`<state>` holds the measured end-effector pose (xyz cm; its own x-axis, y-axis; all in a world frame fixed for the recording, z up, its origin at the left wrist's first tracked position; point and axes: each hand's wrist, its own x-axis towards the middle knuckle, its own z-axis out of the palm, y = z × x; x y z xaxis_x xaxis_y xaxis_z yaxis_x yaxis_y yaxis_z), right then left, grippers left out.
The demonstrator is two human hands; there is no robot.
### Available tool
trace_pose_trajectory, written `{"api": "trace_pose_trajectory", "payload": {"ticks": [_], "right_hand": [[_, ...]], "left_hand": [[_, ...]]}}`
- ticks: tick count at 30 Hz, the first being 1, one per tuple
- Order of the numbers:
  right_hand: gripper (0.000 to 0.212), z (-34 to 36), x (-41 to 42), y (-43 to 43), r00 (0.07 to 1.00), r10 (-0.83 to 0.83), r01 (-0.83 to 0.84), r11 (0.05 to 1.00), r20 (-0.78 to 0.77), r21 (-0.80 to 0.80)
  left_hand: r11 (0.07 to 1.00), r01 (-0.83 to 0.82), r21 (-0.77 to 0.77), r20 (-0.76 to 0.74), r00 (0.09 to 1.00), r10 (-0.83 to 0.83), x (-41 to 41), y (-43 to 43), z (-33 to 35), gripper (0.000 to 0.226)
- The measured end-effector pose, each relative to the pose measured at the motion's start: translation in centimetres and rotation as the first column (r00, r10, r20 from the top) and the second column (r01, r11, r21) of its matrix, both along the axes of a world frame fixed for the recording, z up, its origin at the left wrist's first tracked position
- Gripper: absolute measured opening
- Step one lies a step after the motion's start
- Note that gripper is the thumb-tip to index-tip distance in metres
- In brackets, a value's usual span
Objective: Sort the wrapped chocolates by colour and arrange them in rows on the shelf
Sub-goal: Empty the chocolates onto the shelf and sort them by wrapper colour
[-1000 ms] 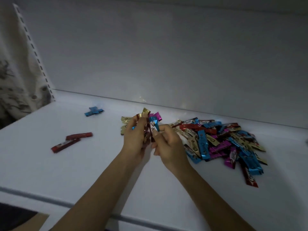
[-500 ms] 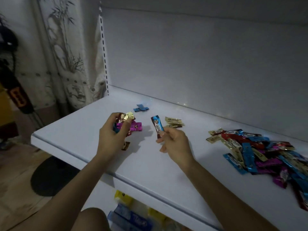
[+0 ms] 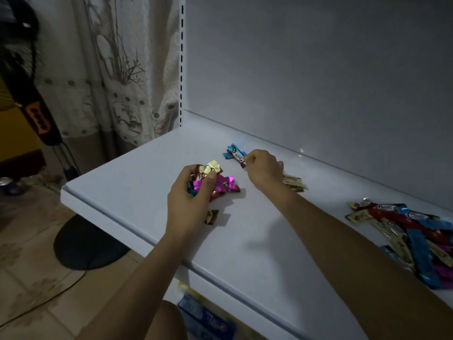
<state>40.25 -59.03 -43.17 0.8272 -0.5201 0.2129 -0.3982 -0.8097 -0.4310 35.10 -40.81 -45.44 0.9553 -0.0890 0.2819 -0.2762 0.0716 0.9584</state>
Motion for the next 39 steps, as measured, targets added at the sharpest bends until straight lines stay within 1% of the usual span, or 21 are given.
{"api": "trace_pose_trajectory", "payload": {"ticks": [3,5,6,9,11,13,14,15,16,18,19,21,23,27,32,34,36,37,39], "right_hand": [[0.027,-0.3,1.6,-0.4,0.998,-0.002,-0.004,0.996,-0.065,-0.095],[0.026,-0.4,2.2,-0.5,0.994,-0.020,0.008,0.994,-0.107,-0.110],[0.025,-0.6,2.3,-0.6,0.994,-0.027,0.015,0.994,-0.103,-0.110],[0.023,-1.1,2.4,-1.1,0.999,-0.034,0.032,0.994,-0.020,-0.105],[0.019,-0.9,1.8,-1.2,0.997,-0.015,0.018,0.999,0.080,-0.028],[0.020,-0.2,0.4,-0.4,0.975,0.038,-0.078,0.981,0.219,0.177],[0.023,0.4,-0.8,0.3,0.957,0.076,-0.163,0.939,0.281,0.301],[0.028,1.1,-2.4,1.3,0.940,0.128,-0.256,0.877,0.315,0.407],[0.032,1.7,-4.0,2.2,0.930,0.198,-0.335,0.805,0.311,0.490],[0.037,2.2,-6.9,3.8,0.909,0.345,-0.415,0.677,0.235,0.608],[0.034,2.1,-8.0,4.4,0.893,0.399,-0.432,0.629,0.208,0.647],[0.019,1.6,-9.3,5.0,0.868,0.436,-0.469,0.566,0.237,0.678],[0.013,1.2,-9.9,5.2,0.863,0.412,-0.491,0.548,0.292,0.677],[0.011,1.1,-10.8,5.5,0.896,0.300,-0.443,0.545,0.328,0.712],[0.014,0.5,-11.3,5.5,0.917,0.157,-0.397,0.456,0.367,0.796],[0.017,-0.4,-11.6,5.3,0.913,0.034,-0.379,0.441,0.407,0.813],[0.018,-1.2,-11.9,5.2,0.887,-0.075,-0.374,0.459,0.455,0.806],[0.018,-1.6,-12.0,5.1,0.874,-0.091,-0.382,0.477,0.477,0.792],[0.017,-1.9,-12.2,5.3,0.868,-0.057,-0.396,0.519,0.493,0.757]], "left_hand": [[1.000,-0.002,-0.008,0.008,1.000,0.002,0.0,-0.1,-0.1,0.005],[0.999,0.004,0.044,0.027,1.000,-0.005,0.1,-0.1,-0.2,0.005],[0.998,0.008,0.068,0.033,0.999,-0.011,0.1,-0.2,-0.2,0.004],[0.996,0.013,0.089,0.045,0.999,-0.017,0.1,-0.4,-0.3,0.003],[0.997,0.008,0.073,0.037,0.999,-0.010,0.0,-0.3,-0.2,0.003],[0.998,0.001,0.061,0.035,0.999,-0.003,0.0,-0.2,0.0,0.005],[0.998,-0.001,0.056,0.033,0.999,-0.001,0.0,-0.2,0.0,0.007],[0.999,-0.005,0.047,0.026,1.000,0.003,0.0,-0.2,0.1,0.008],[0.999,-0.010,0.034,0.018,1.000,0.010,-0.1,-0.2,0.1,0.009],[1.000,-0.017,0.005,0.009,1.000,0.017,-0.2,0.0,0.3,0.010],[1.000,-0.019,-0.002,0.009,1.000,0.019,-0.2,0.0,0.3,0.011],[1.000,-0.016,-0.011,-0.004,1.000,0.016,-0.3,0.1,0.3,0.012],[1.000,-0.004,-0.018,-0.008,1.000,0.004,-0.3,0.1,0.3,0.013],[1.000,0.008,0.005,0.007,1.000,-0.008,-0.4,0.0,0.3,0.012],[1.000,-0.017,0.025,-0.004,1.000,0.017,-0.4,0.0,0.3,0.007],[0.999,-0.045,0.013,-0.022,0.999,0.045,-0.4,0.0,0.3,0.006],[0.998,-0.067,-0.012,-0.047,0.997,0.067,-0.4,0.1,0.4,0.005],[0.998,-0.068,-0.008,-0.048,0.997,0.068,-0.4,0.1,0.5,0.005],[0.998,-0.066,0.023,-0.039,0.997,0.067,-0.6,0.0,0.6,0.007]]}}
